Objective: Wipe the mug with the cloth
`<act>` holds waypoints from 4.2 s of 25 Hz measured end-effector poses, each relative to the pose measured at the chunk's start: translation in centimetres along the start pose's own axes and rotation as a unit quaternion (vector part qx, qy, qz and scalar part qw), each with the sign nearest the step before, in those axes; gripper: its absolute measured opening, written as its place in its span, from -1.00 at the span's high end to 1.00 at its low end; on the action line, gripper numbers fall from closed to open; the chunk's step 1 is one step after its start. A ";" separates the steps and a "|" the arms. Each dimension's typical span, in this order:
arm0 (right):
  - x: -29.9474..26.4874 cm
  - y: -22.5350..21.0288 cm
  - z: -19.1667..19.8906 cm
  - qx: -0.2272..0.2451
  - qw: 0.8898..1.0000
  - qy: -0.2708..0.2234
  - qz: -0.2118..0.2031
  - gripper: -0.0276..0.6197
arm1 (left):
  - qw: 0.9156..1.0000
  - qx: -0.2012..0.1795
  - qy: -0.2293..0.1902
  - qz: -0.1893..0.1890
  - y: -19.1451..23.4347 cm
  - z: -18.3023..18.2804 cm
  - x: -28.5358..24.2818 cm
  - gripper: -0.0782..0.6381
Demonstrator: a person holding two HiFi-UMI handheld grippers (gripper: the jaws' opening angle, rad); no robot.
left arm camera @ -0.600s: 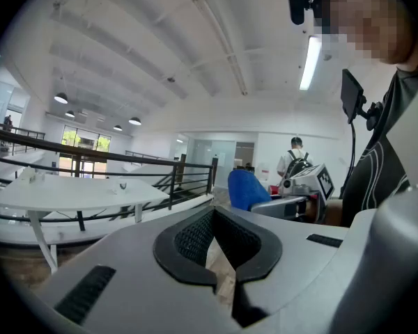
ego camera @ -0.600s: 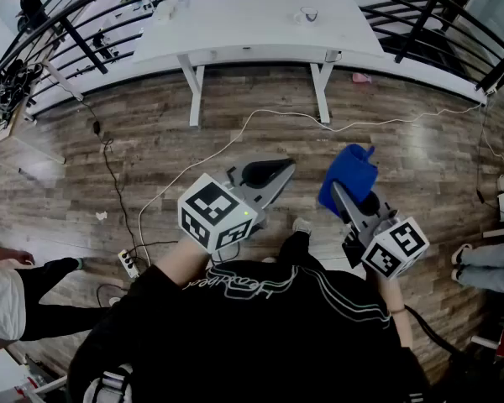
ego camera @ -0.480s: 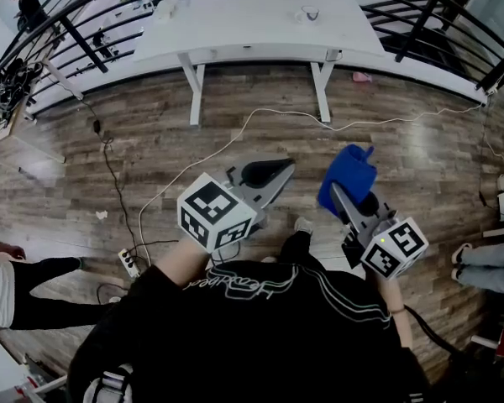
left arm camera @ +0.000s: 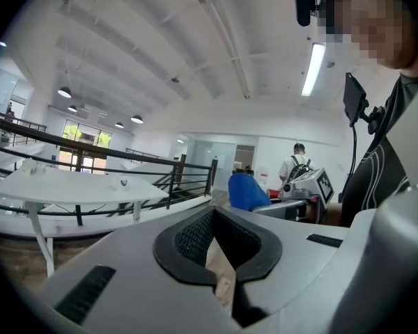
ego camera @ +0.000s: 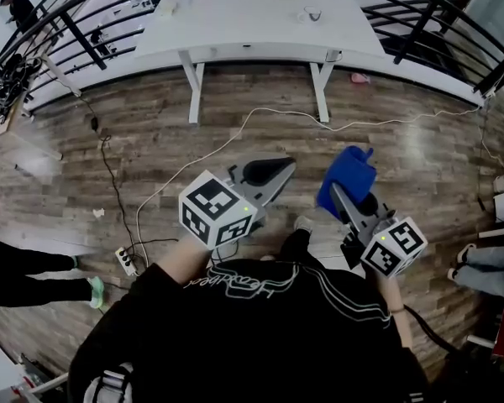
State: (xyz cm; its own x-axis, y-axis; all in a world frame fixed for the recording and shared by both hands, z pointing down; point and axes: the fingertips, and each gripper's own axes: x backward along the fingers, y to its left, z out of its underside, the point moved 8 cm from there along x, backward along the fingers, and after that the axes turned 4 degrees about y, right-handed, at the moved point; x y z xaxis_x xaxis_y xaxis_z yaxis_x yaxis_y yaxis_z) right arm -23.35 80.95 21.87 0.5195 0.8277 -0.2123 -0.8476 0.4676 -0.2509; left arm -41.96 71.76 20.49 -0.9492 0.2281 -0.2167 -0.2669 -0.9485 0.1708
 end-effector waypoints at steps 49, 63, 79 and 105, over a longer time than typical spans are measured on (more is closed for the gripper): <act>-42.8 -59.4 -12.1 -0.176 0.984 -0.008 -0.038 0.75 | 0.990 0.054 0.115 -0.053 57.4 -8.6 -44.5 0.76; -50.9 -62.8 -10.6 -0.288 0.950 -0.081 0.086 0.75 | 0.984 0.005 0.169 0.056 69.5 -7.0 -50.3 0.76; -54.8 -63.9 -8.2 -0.398 0.877 -0.193 0.186 0.75 | 0.967 -0.017 0.218 0.129 74.0 -3.2 -56.3 0.33; -56.8 -65.8 -5.6 -0.464 0.843 -0.118 0.247 0.75 | 0.956 -0.027 0.241 0.164 73.9 -2.0 -57.4 0.39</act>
State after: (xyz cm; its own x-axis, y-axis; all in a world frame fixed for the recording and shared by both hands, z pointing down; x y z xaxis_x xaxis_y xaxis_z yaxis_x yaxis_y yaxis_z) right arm 3.55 1.47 45.18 -0.0002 0.9403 -0.3402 -0.4472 -0.3044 -0.8410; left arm -6.83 -11.84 43.64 -0.7894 -0.1999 -0.5804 0.0538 -0.9644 0.2589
